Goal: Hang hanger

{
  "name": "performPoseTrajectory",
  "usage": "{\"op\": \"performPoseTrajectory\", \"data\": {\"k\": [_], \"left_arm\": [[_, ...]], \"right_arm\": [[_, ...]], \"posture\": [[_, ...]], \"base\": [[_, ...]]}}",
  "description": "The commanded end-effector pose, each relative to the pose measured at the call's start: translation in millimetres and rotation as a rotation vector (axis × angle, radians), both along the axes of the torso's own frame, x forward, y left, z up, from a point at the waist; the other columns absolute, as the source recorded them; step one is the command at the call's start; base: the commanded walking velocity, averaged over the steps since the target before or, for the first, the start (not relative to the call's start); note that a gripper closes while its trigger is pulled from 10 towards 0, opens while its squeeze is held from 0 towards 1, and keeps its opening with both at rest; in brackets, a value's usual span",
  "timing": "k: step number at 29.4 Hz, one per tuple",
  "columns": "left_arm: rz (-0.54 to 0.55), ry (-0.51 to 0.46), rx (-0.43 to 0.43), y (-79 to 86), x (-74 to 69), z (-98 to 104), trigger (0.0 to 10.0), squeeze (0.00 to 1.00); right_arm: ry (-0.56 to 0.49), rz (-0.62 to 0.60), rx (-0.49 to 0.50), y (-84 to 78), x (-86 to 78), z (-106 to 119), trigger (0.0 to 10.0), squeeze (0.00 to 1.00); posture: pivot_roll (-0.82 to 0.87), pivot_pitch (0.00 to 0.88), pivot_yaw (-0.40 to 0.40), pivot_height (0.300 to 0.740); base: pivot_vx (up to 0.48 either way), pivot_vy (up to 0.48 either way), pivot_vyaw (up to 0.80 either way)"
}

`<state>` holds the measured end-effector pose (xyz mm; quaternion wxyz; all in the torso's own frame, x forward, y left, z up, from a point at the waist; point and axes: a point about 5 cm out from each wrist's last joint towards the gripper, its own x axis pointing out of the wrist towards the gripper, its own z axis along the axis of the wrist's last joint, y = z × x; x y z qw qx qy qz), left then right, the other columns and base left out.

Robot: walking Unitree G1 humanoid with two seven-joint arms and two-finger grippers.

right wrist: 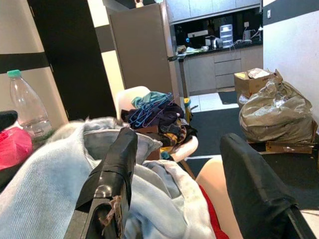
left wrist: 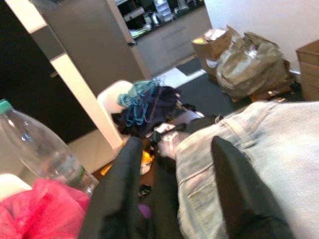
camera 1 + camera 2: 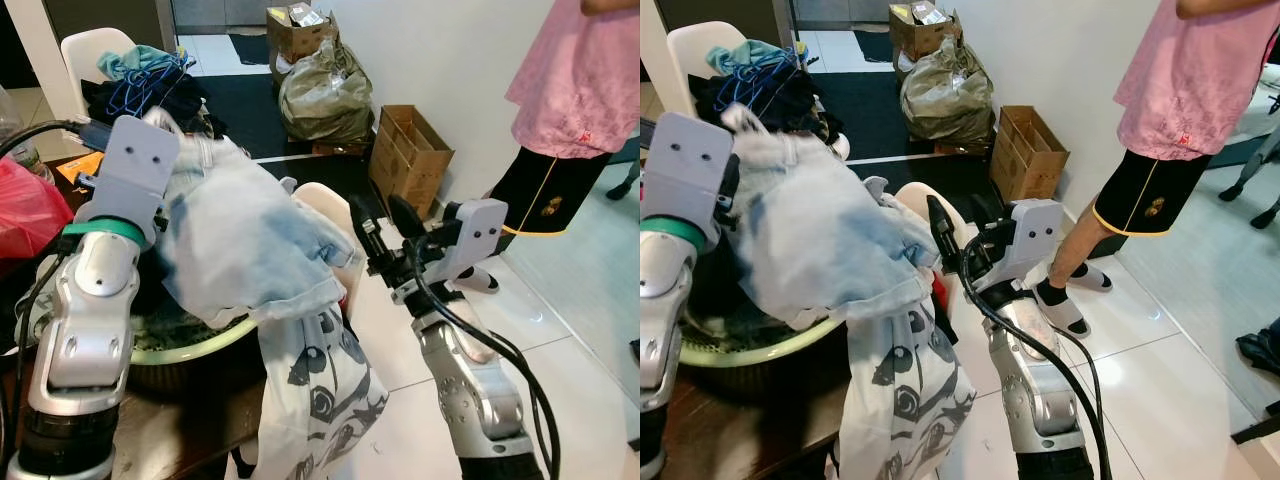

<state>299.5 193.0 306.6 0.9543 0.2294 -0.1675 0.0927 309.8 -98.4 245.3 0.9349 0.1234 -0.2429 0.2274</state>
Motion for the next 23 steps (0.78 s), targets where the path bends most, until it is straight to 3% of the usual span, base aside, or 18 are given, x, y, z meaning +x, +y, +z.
{"op": "performPoseTrajectory", "data": {"k": [1,2,3,5,6,8,9,11,12,13,14,15,17,19,21,23], "left_arm": [[0.005,-0.188,0.009,-10.6,-22.9,14,10.0,1.00],[0.005,-0.188,0.009,-10.6,-22.9,14,10.0,1.00],[0.042,-0.277,0.031,-12.2,-33.3,21,10.0,1.00],[0.042,-0.277,0.031,-12.2,-33.3,21,10.0,1.00],[0.098,-0.292,0.003,-7.6,-37.4,22,10.0,0.00],[0.149,-0.239,-0.043,0.4,-34.5,18,10.0,0.00],[0.185,-0.163,-0.125,8.7,-30.4,11,10.0,0.00],[0.185,-0.163,-0.125,8.7,-30.4,11,10.0,0.00],[0.236,-0.044,-0.247,21.6,-23.4,-3,10.0,0.00],[0.236,-0.044,-0.247,21.6,-23.4,-3,10.0,0.00],[0.243,0.062,-0.324,29.1,-16.6,-14,10.0,0.00],[0.243,0.062,-0.324,29.1,-16.6,-14,10.0,0.00],[0.143,0.224,-0.405,27.9,-5.2,-29,10.0,0.00],[0.143,0.224,-0.405,27.9,-5.2,-29,10.0,0.00],[0.052,0.318,-0.428,22.2,-2.3,-40,10.0,0.00],[0.050,0.360,-0.449,22.6,-2.2,-48,10.0,0.00]], "right_arm": [[0.019,0.018,-0.015,3.5,1.7,-4,10.0,0.00],[0.019,0.018,-0.015,3.5,1.7,-4,10.0,0.00],[0.021,0.024,-0.017,4.7,1.8,-5,10.0,0.00],[0.021,0.024,-0.017,4.7,1.8,-5,10.0,0.00],[0.021,0.030,-0.020,6.0,1.8,-5,10.0,0.00],[0.020,0.034,-0.022,6.8,1.7,-5,10.0,0.00],[0.019,0.037,-0.024,7.4,1.8,-5,10.0,0.00],[0.019,0.037,-0.024,7.4,1.8,-5,10.0,0.00],[0.018,0.040,-0.025,7.9,2.0,-5,10.0,0.00],[0.018,0.040,-0.025,7.9,2.0,-5,10.0,0.00],[0.018,0.040,-0.026,8.1,2.2,-5,10.0,0.00],[0.018,0.040,-0.026,8.1,2.2,-5,10.0,0.00],[0.017,0.038,-0.027,8.1,2.0,-4,10.0,0.00],[0.017,0.038,-0.027,8.1,2.0,-4,10.0,0.00],[0.015,0.032,-0.026,7.2,1.3,-4,10.0,0.00],[0.016,0.026,-0.024,6.2,0.8,-4,10.0,0.00]], "posture": [[0.02,0.119,-0.019,0.740],[0.02,0.119,-0.019,0.740],[0.02,0.119,-0.020,0.740],[0.02,0.119,-0.020,0.740],[0.02,0.118,-0.019,0.740],[0.03,0.116,-0.023,0.740],[0.03,0.115,-0.023,0.740],[0.03,0.115,-0.023,0.740],[0.03,0.112,-0.022,0.740],[0.03,0.112,-0.022,0.740],[0.02,0.112,-0.021,0.740],[0.02,0.112,-0.021,0.740],[0.02,0.111,-0.017,0.740],[0.02,0.111,-0.017,0.740],[0.01,0.115,-0.008,0.740],[0.01,0.118,-0.007,0.740]], "base": [[0.000,0.000,0.00],[0.000,0.000,0.00],[0.000,0.000,0.00],[0.000,0.000,0.00],[0.000,0.000,0.00],[0.000,0.000,0.00],[0.000,0.000,0.00],[0.000,0.000,0.00],[0.000,0.000,0.00],[0.000,0.000,0.00],[0.000,0.000,0.00],[0.000,0.000,0.00],[0.000,0.000,0.00],[0.000,0.000,0.00],[0.000,0.000,0.00],[0.000,0.000,0.00]]}}
